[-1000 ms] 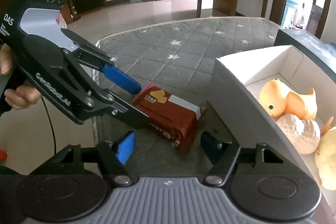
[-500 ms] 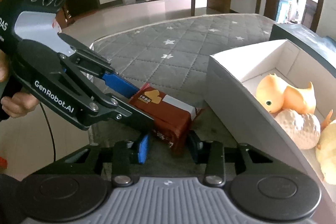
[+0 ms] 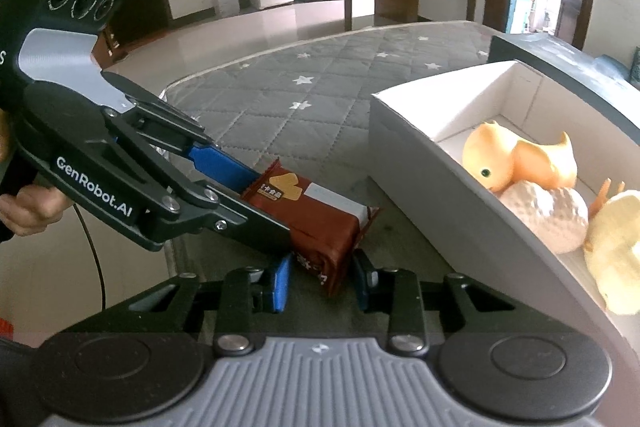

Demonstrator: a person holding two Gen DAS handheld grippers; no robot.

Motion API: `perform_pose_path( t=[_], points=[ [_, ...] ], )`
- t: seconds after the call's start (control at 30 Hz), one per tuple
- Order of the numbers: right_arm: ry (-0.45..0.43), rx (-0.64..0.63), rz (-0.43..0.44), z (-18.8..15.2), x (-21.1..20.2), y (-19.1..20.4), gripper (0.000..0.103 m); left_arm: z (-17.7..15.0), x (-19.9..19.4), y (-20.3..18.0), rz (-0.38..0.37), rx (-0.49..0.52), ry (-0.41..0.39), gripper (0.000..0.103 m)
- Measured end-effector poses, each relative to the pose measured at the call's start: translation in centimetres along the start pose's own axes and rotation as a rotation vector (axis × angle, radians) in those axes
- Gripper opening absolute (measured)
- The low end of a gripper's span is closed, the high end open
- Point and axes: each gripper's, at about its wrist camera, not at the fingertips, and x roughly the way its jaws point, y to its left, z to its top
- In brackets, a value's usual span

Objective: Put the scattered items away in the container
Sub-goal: 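Close the left gripper on the brown snack bag, then lift the snack bag with the left gripper and carry it into the box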

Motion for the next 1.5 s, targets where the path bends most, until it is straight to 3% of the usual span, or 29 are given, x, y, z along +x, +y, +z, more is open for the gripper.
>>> perform_pose_path(
  t=[0.53,0.8,1.17,1.5],
  points=[
    [-0.114,0.03,-0.071,0.5,-5.6,-0.6,0.031,2.4,-2.6,-4.3,-0.054,0.065,-0.094,0.055],
    [-0.184,0.042,-0.141,1.9,-7.8,-2.2,0.031,5.6,-2.9,-6.7,-0.057,0.134,-0.167,0.055],
    [-0.206,0.12,-0.24,3.8,-6.6,-7.6,0.031,11.2,1.8,-7.8,-0.073,0.177,-0.161,0.055],
    [-0.174,0.204,-0.269,4.1,-3.2,-11.9,0.031,13.7,6.4,-7.2,-0.079,0.16,-0.129,0.055]
  ],
)
